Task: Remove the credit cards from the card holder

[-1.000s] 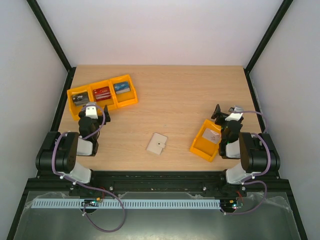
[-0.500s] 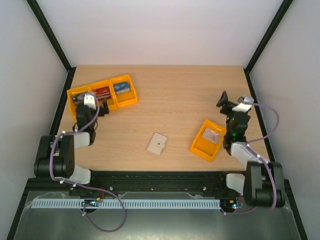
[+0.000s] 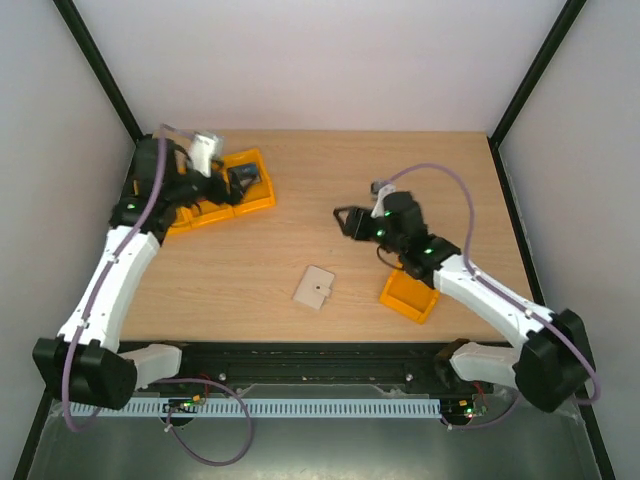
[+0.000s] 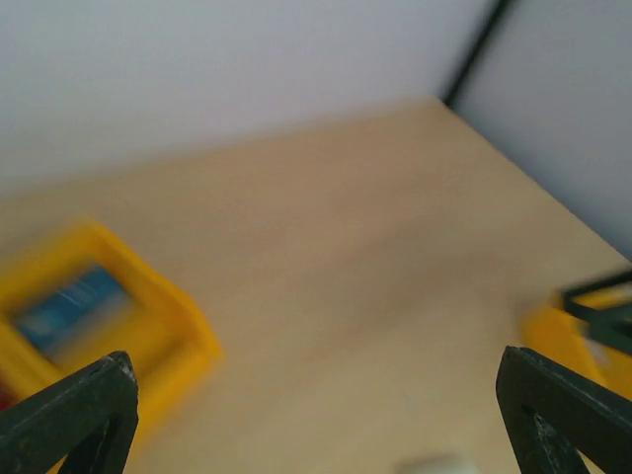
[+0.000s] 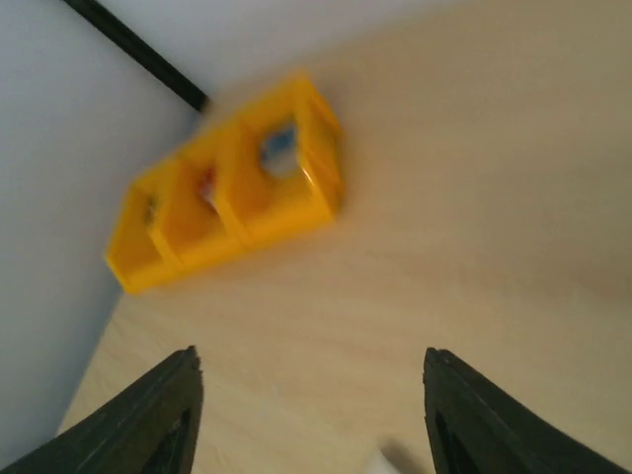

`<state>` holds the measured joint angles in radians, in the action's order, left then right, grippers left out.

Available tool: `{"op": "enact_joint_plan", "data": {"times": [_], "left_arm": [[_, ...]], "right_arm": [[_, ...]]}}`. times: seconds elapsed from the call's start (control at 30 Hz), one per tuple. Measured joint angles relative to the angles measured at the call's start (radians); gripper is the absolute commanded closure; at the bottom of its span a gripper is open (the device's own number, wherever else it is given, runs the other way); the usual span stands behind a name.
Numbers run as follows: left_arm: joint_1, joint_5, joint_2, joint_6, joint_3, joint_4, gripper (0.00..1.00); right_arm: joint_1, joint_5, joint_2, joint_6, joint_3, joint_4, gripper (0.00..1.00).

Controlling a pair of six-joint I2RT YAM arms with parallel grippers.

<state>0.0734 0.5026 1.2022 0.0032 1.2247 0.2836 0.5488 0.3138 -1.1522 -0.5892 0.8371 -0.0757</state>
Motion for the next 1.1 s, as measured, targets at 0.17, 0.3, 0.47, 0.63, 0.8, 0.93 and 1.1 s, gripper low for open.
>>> {"op": "enact_joint_plan", "data": {"times": [0.17,0.3,0.47,0.63,0.8,0.93,1.1], "left_arm": [[0.181,0.089,0.074,-0.05,-0.141,0.196,0.01],[0.238,0.15,0.102,-0.111,-0.315,0.231,0.01],[0.248,0.26,0.103,-0.241,-0.472,0.112,0.09],[0.274,0.322,0.177,-0.361,-0.544,-0.018,0.17],[0.281,0.336,0.286,-0.419,-0.557,-0.091,0.22],[0.281,0.327,0.349,-0.432,-0.558,-0.118,0.24],[0.281,0.323,0.403,-0.433,-0.558,-0.132,0.23]], "right_arm": [[0.173,-0.108,-0.122,-0.138,-0.056,0.209,0.53],[0.23,-0.08,-0.205,-0.229,-0.148,0.224,0.54],[0.229,-0.026,-0.268,-0.3,-0.237,0.171,0.6],[0.229,0.037,-0.348,-0.331,-0.236,0.047,0.62],[0.229,0.082,-0.413,-0.343,-0.219,-0.046,0.69],[0.229,0.124,-0.472,-0.354,-0.205,-0.116,0.92],[0.223,0.187,-0.517,-0.363,-0.201,-0.198,0.98]]}}
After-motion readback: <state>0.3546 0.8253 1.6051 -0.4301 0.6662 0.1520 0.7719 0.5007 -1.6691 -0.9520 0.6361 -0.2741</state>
